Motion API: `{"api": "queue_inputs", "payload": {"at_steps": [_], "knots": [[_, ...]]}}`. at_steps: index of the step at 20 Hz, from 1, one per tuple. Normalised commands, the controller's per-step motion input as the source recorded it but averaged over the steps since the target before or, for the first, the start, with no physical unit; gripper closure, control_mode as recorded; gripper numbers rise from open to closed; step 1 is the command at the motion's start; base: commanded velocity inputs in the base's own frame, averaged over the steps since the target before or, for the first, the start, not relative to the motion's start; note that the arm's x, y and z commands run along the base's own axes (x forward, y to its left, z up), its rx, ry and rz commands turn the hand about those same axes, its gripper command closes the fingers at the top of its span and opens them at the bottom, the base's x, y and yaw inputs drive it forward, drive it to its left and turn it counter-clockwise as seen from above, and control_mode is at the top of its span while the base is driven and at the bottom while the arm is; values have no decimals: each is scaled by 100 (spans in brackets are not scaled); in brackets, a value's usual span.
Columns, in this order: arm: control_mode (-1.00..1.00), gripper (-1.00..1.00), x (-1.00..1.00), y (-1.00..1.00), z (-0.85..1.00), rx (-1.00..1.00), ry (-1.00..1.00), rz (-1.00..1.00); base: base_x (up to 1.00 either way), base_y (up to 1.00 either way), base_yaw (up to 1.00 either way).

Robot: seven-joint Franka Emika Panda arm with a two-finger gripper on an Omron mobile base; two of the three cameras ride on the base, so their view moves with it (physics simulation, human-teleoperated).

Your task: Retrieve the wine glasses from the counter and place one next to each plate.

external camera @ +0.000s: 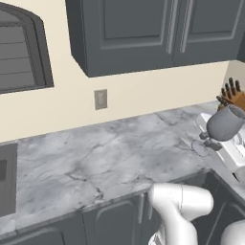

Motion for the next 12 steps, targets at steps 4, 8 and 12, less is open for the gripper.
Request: {"api": "queue_inputs", "payload": {"at_steps": [4, 8, 12], "knots": [[100, 100, 0, 0, 0, 0, 0, 0, -100, 100, -14], [100, 100, 0, 0, 0, 0, 0, 0, -79, 100, -3], [100, 100, 0, 0, 0, 0, 0, 0, -45, 100, 39]]}}
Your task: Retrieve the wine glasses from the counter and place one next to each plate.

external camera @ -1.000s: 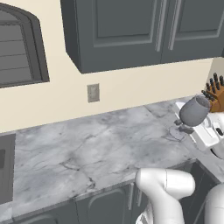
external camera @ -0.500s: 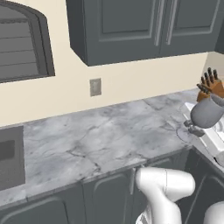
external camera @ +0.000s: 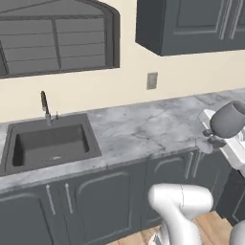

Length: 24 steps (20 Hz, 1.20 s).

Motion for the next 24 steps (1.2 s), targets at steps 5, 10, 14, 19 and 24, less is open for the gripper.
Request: {"api": "queue_inputs", "payload": {"at_steps": [5, 10, 14, 19, 24], "knots": [[100, 100, 0, 0, 0, 0, 0, 0, -6, 89, 69], [100, 100, 0, 0, 0, 0, 0, 0, 0, 41, 91], [100, 100, 0, 0, 0, 0, 0, 0, 0, 22, 95], [100, 100, 0, 0, 0, 0, 0, 0, 0, 16, 95], [100, 100, 0, 0, 0, 0, 0, 0, 0, 1, 98]]}}
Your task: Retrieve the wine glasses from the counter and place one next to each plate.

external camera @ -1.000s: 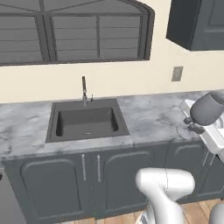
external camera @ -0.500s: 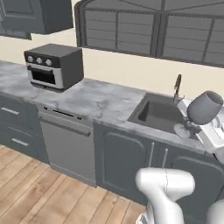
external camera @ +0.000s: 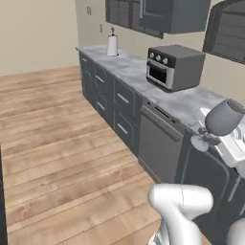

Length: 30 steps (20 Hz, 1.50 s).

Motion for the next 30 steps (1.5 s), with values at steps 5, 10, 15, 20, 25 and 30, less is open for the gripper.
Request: {"api": "queue_inputs", "payload": {"at_steps": [5, 10, 15, 20, 25, 30], "knots": [[100, 100, 0, 0, 0, 0, 0, 0, 49, 14, 81], [100, 100, 0, 0, 0, 0, 0, 0, 100, 6, 23], [100, 100, 0, 0, 0, 0, 0, 0, 100, 38, 12], [100, 100, 0, 0, 0, 0, 0, 0, 100, 3, 18], [100, 100, 0, 0, 0, 0, 0, 0, 100, 9, 18], [100, 100, 0, 0, 0, 0, 0, 0, 100, 14, 15]]}}
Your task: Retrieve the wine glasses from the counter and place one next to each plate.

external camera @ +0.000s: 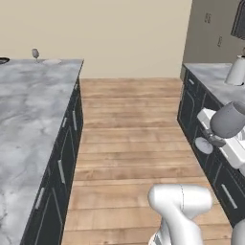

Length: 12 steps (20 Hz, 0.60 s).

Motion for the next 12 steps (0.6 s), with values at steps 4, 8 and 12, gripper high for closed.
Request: {"api": "queue_inputs", "payload": {"at_steps": [4, 8, 12], "knots": [[100, 100, 0, 0, 0, 0, 0, 0, 100, 4, 14], [100, 100, 0, 0, 0, 0, 0, 0, 100, 0, 16], [100, 100, 0, 0, 0, 0, 0, 0, 100, 0, 18]]}}
